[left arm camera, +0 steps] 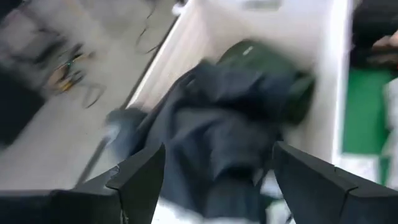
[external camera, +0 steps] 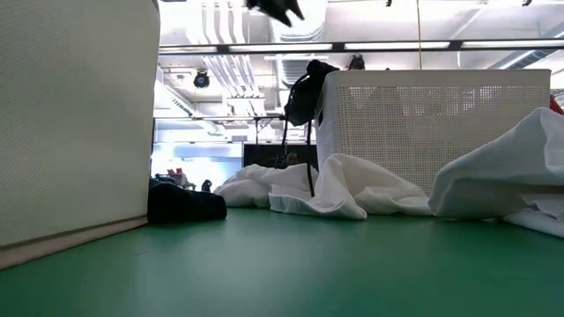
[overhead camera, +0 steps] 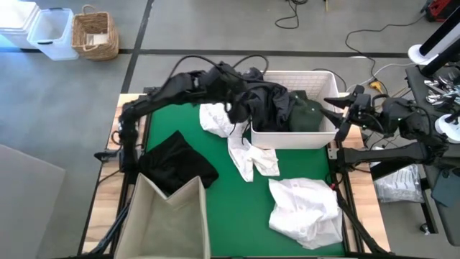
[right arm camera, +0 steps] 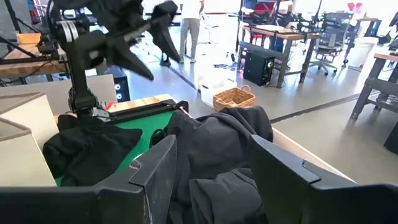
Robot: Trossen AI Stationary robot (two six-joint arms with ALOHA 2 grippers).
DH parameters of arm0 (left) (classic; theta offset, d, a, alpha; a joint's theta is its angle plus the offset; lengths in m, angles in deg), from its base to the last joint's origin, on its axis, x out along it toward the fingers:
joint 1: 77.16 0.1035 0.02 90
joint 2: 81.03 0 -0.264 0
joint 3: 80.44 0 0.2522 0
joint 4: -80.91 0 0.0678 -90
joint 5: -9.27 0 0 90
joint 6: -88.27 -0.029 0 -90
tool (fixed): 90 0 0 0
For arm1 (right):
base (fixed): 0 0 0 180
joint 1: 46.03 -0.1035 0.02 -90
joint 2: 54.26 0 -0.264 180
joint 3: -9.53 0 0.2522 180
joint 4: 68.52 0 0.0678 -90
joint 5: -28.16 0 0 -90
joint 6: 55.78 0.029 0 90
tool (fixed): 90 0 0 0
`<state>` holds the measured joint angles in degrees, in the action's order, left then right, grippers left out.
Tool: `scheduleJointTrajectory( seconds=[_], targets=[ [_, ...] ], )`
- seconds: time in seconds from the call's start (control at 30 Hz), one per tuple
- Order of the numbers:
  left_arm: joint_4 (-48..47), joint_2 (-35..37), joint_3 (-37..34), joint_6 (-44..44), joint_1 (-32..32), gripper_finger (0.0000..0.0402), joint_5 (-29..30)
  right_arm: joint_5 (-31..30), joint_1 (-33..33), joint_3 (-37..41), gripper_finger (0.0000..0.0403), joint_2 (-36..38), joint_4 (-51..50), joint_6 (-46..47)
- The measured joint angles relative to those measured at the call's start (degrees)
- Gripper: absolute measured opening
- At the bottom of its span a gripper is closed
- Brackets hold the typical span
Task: Sort clothes
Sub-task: Put the black shorts into the top right white bin
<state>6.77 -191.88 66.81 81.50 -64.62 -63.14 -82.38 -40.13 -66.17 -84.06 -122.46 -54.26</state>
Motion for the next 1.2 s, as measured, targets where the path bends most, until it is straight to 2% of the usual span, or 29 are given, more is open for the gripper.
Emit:
scheduleJointTrajectory(
  seconds=[0.13,0.2,0.3,0.5,0.63,0.73,0.8,1.07,1.2],
  targets=[
    [-10.64,1.46,0.04,1.24,0.29,0.0266,8.54,0.00,0.00,0.07,0.0192,0.00,0.03,0.00],
    [-14.75,1.46,0.03,4.16,0.76,0.0254,8.85,0.00,-0.01,0.11,0.0192,0.00,0.04,-0.01],
    [-18.32,0.59,-0.02,6.03,1.11,0.0224,6.19,0.00,0.00,0.13,0.0192,-0.02,0.04,-0.04],
    [-20.77,-3.67,-0.20,2.59,1.28,0.0126,4.46,0.00,-0.01,0.13,0.0192,0.00,0.02,-0.02],
    [-18.81,-5.33,-0.20,1.51,2.16,0.0053,4.27,0.00,-0.01,0.13,0.0192,0.00,0.02,-0.02],
    [-17.54,-5.53,-0.22,1.54,3.04,0.0012,4.28,0.00,-0.02,0.13,0.0192,-0.02,-0.04,-0.02],
    [-16.30,-5.28,-0.20,2.00,3.67,0.0005,4.30,0.00,-0.01,0.13,0.0192,0.00,-0.32,-0.02],
    [-16.16,-3.21,-0.39,4.41,4.50,0.0021,4.35,0.00,-0.02,0.13,0.0192,-0.02,-1.68,0.00],
    [-12.03,-0.19,-3.80,4.55,3.65,0.0022,4.32,0.00,0.00,0.14,0.0192,0.00,-1.62,-0.05]
  ],
)
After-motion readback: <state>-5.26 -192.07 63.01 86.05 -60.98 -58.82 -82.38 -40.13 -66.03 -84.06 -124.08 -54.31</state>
